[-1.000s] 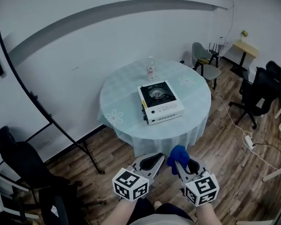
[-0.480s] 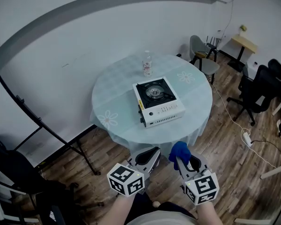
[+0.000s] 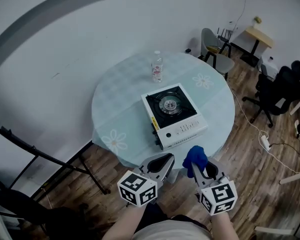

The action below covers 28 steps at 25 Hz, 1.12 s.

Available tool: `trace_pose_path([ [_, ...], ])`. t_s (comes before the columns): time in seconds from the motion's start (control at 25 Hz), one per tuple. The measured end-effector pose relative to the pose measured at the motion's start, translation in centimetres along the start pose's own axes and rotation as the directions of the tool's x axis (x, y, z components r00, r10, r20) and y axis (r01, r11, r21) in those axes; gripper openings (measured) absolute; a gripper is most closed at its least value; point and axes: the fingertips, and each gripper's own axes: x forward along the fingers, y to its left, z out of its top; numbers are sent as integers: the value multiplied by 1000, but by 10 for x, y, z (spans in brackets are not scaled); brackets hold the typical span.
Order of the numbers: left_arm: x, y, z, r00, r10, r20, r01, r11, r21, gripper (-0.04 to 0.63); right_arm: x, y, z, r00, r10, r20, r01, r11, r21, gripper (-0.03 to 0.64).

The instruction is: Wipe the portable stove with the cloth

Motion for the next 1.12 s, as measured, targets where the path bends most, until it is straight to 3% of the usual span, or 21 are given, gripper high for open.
trace_pose_path([
  [0.36,33,82,37,993,-91,-78,89,996,-19,38,80,-17,21,994,-96,-61,100,992,77,97],
  [0.56,43,114,56,989,-125,-77,122,992,-36,38,114,-14,36,991,-106,-84,110,993,50,97],
  [0.92,78,142,63,966,-227,-127,225,974,-35,38,147,-33,39,974,-199,-111,204,978,39,97],
  [1.12,100,143,60,943,-294,-156,291,956,-43,38,141,-56,30,954,-272,-127,286,953,102,97],
])
